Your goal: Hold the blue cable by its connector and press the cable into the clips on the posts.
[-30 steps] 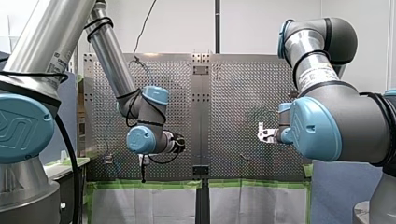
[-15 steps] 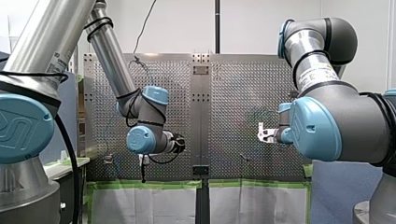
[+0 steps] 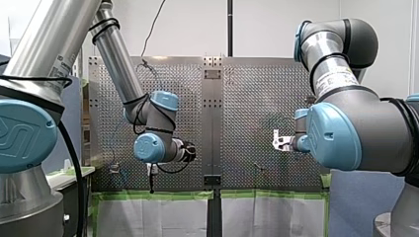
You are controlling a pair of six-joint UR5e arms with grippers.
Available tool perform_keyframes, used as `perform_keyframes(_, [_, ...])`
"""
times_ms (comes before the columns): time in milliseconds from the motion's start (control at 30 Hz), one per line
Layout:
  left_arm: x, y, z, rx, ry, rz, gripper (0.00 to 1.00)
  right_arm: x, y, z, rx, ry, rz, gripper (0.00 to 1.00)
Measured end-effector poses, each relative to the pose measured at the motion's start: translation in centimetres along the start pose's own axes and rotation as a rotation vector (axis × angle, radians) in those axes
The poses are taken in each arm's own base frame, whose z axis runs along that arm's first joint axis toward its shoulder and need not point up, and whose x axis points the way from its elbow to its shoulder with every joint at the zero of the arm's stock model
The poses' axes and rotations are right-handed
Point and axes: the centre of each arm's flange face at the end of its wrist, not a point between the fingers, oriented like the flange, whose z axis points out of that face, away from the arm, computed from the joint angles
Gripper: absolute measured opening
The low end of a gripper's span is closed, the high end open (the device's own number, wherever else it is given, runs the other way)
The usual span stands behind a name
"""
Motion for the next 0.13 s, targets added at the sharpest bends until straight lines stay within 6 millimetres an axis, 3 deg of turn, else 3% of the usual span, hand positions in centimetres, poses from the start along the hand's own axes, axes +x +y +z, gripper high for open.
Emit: perform_keyframes(133, [0.00,0.00,0.00,0.000,0.000,0.000,1.00,0.00,0.00,0.00,0.000,0.000,0.000,0.00])
